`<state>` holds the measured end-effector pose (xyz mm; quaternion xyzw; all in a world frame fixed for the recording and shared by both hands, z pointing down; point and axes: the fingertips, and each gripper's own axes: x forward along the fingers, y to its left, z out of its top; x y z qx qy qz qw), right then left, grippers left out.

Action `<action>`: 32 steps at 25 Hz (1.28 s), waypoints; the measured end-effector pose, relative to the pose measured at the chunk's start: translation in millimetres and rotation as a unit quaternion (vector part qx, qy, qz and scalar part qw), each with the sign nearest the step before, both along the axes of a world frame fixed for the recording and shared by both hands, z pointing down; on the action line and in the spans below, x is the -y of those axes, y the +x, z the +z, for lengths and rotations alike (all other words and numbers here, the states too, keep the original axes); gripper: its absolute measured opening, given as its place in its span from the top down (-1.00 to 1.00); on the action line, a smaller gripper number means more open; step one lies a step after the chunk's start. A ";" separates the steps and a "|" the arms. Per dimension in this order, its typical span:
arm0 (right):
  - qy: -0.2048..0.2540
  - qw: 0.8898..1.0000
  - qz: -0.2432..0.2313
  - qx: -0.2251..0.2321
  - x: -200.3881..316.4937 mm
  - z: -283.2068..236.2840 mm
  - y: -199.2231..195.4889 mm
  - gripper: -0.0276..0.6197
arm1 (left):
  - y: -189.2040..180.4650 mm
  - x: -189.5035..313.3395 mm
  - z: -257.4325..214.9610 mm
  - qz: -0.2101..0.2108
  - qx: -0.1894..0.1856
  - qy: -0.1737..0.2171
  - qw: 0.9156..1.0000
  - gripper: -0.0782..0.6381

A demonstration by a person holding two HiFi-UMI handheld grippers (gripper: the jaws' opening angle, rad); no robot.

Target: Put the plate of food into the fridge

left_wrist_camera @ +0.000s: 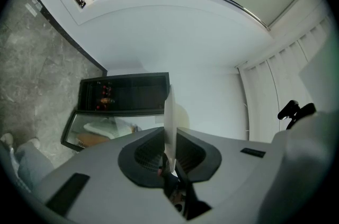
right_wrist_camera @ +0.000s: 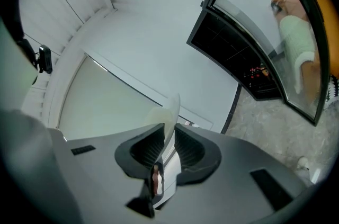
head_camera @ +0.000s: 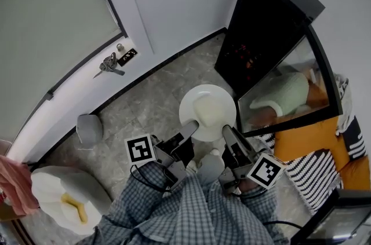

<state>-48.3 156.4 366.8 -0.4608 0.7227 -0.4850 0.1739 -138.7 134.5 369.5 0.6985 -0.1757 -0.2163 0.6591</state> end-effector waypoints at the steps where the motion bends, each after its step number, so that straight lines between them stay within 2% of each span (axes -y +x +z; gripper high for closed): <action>1: 0.000 1.000 -0.001 -0.001 -0.3 0.3 -0.2 0.71 | 0.0 -0.5 0.2 0.000 -0.001 -0.001 1.000 0.67; 14: -0.013 1.000 -0.024 -0.006 31.7 10.1 8.5 0.71 | 9.9 27.8 12.1 -0.017 -0.003 -0.016 1.000 0.67; 32: -0.015 0.999 -0.032 -0.006 118.0 2.6 77.8 0.71 | 76.4 111.3 3.0 -0.033 0.000 -0.014 0.999 0.67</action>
